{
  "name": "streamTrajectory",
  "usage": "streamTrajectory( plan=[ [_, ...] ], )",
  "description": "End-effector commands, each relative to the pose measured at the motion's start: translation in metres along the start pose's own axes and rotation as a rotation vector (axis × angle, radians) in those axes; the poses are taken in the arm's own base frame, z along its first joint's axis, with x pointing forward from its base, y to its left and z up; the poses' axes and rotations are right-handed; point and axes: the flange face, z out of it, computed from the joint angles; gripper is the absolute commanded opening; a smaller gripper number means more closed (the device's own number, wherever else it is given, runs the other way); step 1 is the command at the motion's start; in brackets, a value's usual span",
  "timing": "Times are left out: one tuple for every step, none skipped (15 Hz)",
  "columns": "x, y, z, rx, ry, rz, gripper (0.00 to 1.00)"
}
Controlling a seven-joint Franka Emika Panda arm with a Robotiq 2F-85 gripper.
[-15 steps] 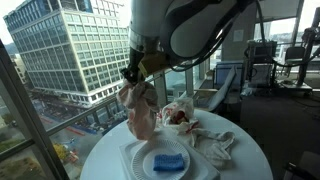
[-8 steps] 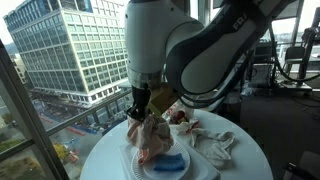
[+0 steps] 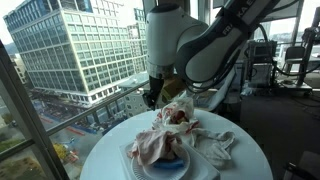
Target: Place the clothes on the box
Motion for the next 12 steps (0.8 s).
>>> streamTrajectory(
  plan=[
    [0.001,0.059,0.011,-0.052,-0.002,0.123,0.96],
    [-0.006,0.077,0.019,-0.070,-0.028,0.166,0.99],
    [-0.014,0.092,0.027,-0.078,-0.057,0.207,1.00],
    [-0.026,0.104,0.034,-0.075,-0.087,0.239,1.00],
    [-0.036,0.114,0.041,-0.080,-0.110,0.266,1.00],
    [-0.050,0.122,0.050,-0.078,-0.139,0.288,1.00],
    [-0.063,0.130,0.061,-0.077,-0.164,0.314,1.00],
    [-0.075,0.137,0.072,-0.076,-0.188,0.343,1.00],
    [-0.089,0.144,0.084,-0.069,-0.205,0.371,1.00],
    [-0.103,0.150,0.095,-0.056,-0.222,0.406,1.00],
    [-0.114,0.155,0.105,-0.047,-0.236,0.434,1.00],
    [-0.126,0.160,0.115,-0.040,-0.246,0.466,1.00]
  ],
)
